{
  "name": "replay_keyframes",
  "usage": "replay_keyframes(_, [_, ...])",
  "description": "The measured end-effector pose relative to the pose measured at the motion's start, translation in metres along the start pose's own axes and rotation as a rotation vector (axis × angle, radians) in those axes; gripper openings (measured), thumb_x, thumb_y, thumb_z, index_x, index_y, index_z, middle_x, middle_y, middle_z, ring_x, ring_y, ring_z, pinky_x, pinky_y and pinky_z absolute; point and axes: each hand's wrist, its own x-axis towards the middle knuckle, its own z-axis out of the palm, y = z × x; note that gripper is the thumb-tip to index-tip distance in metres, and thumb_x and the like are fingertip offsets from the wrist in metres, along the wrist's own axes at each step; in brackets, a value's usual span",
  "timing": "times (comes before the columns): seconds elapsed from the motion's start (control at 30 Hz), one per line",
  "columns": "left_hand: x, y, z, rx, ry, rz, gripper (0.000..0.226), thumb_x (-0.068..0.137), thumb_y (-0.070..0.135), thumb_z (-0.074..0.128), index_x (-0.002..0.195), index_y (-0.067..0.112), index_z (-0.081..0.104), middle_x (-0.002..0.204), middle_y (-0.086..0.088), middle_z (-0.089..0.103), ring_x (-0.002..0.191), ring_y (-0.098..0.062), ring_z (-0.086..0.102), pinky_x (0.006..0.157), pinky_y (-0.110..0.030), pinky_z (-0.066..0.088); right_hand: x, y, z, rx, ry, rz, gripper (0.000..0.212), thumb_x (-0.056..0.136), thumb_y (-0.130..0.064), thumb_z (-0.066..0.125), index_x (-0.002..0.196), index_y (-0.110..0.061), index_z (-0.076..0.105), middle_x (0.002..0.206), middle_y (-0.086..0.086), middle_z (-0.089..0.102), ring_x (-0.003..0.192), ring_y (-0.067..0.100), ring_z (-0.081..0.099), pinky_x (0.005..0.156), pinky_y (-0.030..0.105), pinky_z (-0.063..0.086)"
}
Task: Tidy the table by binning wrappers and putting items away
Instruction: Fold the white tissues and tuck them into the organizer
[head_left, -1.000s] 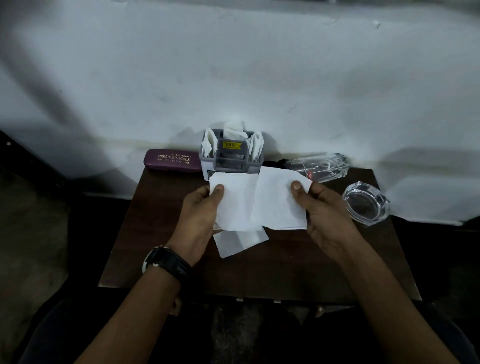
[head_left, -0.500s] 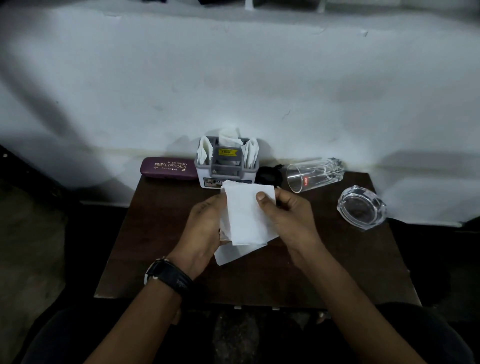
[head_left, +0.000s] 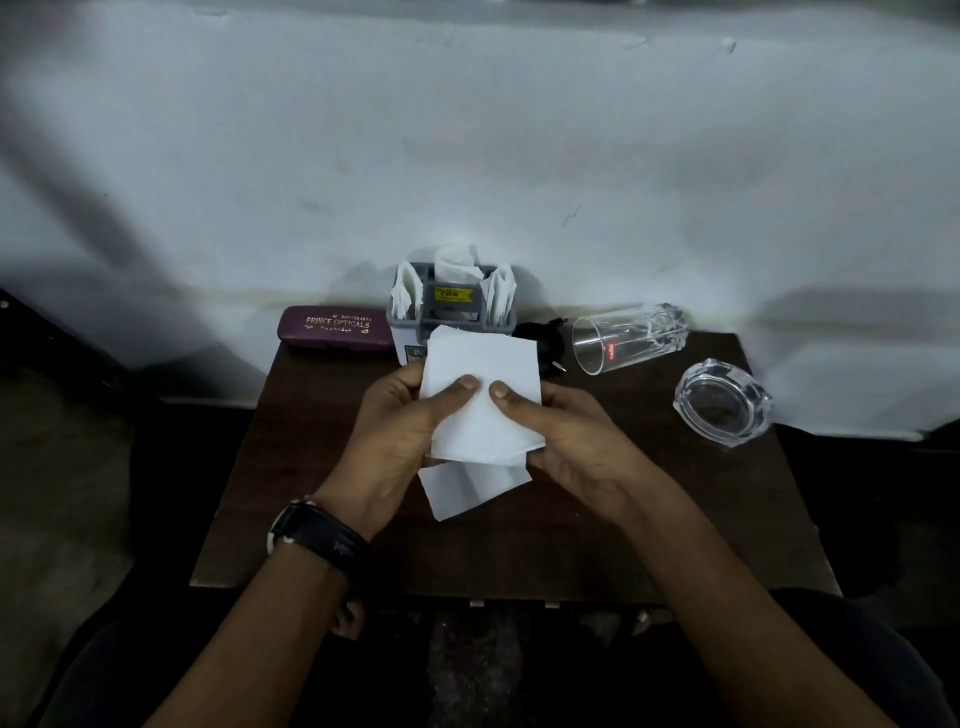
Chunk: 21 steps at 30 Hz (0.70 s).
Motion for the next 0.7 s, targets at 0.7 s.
replay_keyframes(0.7, [-0.012,0.005,0.015,-0.361,-0.139,-0.205,0.032,0.102,0.025,0.055,0.127,0.009,0.066,0.120,-0.016,0.075,0.103,-0.028,0.076,0.082,-0.042,0.064,-0.004,0.003,0.000,-0.152,0.231,-0.278,0.014,0.090,-0.015,0.075,0.103,-0.017,0.078,0.102,-0.002,0.080,0.096,0.014,0.076,0.086,0.032,0.061])
